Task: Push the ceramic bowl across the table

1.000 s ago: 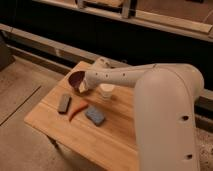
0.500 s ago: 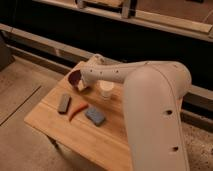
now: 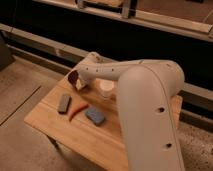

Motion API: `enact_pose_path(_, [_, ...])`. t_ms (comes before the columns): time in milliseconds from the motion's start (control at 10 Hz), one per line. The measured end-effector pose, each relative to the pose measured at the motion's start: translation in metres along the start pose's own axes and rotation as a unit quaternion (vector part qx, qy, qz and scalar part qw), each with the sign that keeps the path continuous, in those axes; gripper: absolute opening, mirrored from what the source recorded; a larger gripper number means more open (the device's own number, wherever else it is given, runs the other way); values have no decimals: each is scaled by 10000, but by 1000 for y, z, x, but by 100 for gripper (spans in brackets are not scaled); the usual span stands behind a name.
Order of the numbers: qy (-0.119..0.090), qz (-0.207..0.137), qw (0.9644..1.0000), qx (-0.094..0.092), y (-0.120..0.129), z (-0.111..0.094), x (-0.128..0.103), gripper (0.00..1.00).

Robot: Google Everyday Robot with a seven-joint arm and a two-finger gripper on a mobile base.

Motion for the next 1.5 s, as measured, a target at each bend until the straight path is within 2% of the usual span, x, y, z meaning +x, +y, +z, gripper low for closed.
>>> enact_pose_path(200, [9, -107, 9999, -10, 0, 2, -3, 65])
enact_pose_path(500, [-34, -27, 10000, -4, -7, 9, -9, 65])
enact_pose_path(900, [-249, 34, 9995, 183, -26, 20, -24, 65])
enact_pose_path(1300, [-322, -338, 9978, 462, -29, 21, -46, 65])
enact_pose_path(1400, [-334, -538, 9966, 532, -26, 19, -55, 65])
enact_pose_path(1500, [-338, -604, 9962, 535, -23, 20, -58, 65])
